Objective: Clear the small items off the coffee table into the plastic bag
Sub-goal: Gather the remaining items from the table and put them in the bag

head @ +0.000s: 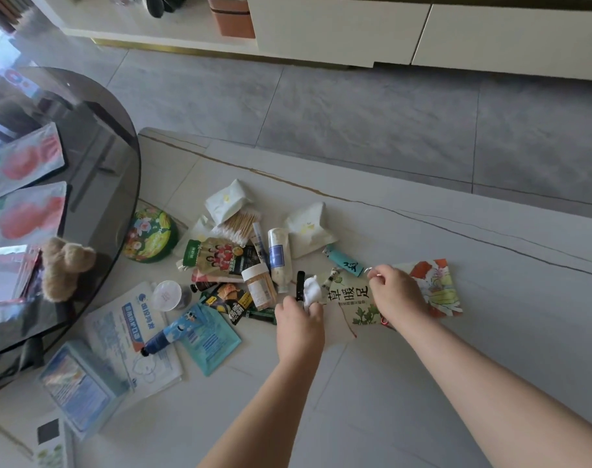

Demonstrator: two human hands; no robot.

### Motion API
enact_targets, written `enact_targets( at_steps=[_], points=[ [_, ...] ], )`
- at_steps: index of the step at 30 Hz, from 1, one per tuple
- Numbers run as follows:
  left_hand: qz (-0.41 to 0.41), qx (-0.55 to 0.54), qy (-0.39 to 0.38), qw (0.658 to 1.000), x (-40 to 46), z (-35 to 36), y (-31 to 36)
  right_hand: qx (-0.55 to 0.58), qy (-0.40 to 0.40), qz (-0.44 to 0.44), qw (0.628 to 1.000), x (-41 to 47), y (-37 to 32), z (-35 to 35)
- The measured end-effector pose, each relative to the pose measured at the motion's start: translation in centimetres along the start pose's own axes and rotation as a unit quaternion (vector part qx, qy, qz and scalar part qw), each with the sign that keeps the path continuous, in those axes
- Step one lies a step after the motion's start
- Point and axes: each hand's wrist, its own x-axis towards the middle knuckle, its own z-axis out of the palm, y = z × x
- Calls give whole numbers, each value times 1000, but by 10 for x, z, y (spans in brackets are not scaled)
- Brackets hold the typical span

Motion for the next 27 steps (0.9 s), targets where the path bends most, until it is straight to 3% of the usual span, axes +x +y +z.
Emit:
enact_targets(
  at_steps=[6, 12, 20, 27],
  points=[
    [-60, -41, -31, 997, 0, 2, -12, -20, 51, -26, 998, -4, -20, 12],
    [-46, -128, -66, 988, 9, 6, -33, -85, 41, -84, 992, 25, -36, 25],
    [-66, -208, -84, 972, 8, -4, -42, -105, 80, -7, 991, 20, -40, 21],
    [-89, -215, -103, 967, 1, -12, -41, -111, 23, 72, 991, -3, -49, 40]
  ],
)
